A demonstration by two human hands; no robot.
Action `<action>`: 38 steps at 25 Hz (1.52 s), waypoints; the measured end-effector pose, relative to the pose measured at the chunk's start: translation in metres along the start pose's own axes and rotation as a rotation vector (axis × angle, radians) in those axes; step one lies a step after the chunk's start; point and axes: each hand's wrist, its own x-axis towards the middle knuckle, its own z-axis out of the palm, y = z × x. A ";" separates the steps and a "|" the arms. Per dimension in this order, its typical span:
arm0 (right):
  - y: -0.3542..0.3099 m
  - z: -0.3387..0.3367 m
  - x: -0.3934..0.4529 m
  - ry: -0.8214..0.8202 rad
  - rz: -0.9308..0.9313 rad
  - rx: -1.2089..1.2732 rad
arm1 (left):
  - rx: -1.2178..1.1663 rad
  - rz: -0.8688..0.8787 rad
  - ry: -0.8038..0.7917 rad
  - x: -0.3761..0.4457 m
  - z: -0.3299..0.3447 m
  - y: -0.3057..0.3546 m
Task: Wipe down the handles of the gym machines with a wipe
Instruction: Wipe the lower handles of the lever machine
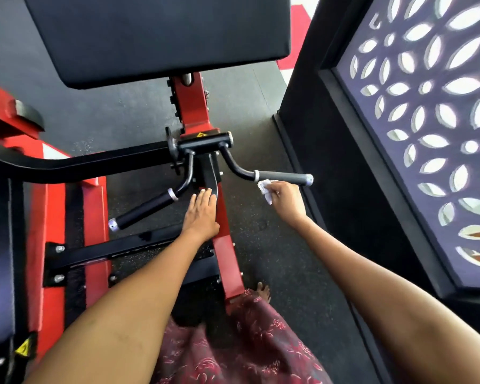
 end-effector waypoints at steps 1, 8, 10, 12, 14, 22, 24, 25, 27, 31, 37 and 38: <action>0.013 -0.012 0.005 0.008 -0.023 -0.012 | -0.016 -0.001 -0.003 0.007 -0.003 0.016; 0.086 -0.025 0.035 -0.338 0.033 -0.292 | -0.053 -0.038 -0.042 0.056 -0.017 0.067; 0.090 -0.012 0.037 -0.450 -0.021 -0.369 | -0.073 -0.070 -0.060 0.072 -0.021 0.068; 0.088 -0.006 0.038 -0.448 -0.131 -0.409 | -0.077 -0.087 -0.095 0.084 -0.023 0.065; 0.092 -0.010 0.044 -0.438 -0.221 -0.445 | -0.047 -0.103 -0.136 0.093 -0.022 0.065; 0.067 0.013 0.059 -0.456 -0.302 -0.301 | 0.029 -0.126 -0.241 0.105 -0.017 0.056; 0.064 0.012 0.067 -0.439 -0.320 -0.270 | 0.015 -0.129 -0.249 0.106 -0.017 0.053; 0.068 0.007 0.071 -0.417 -0.311 -0.250 | 0.021 -0.134 -0.238 0.106 -0.016 0.053; 0.089 -0.004 0.069 -0.332 -0.277 -0.218 | 0.065 -0.140 -0.197 0.104 -0.012 0.056; 0.109 -0.024 0.060 -0.150 -0.092 -0.125 | 0.153 -0.112 -0.119 0.104 -0.009 0.060; 0.036 0.020 0.078 -0.301 -0.136 -0.037 | 0.230 -0.086 -0.173 0.124 -0.021 0.070; 0.040 0.019 0.077 -0.301 -0.141 -0.074 | 0.216 -0.088 -0.178 0.125 -0.022 0.071</action>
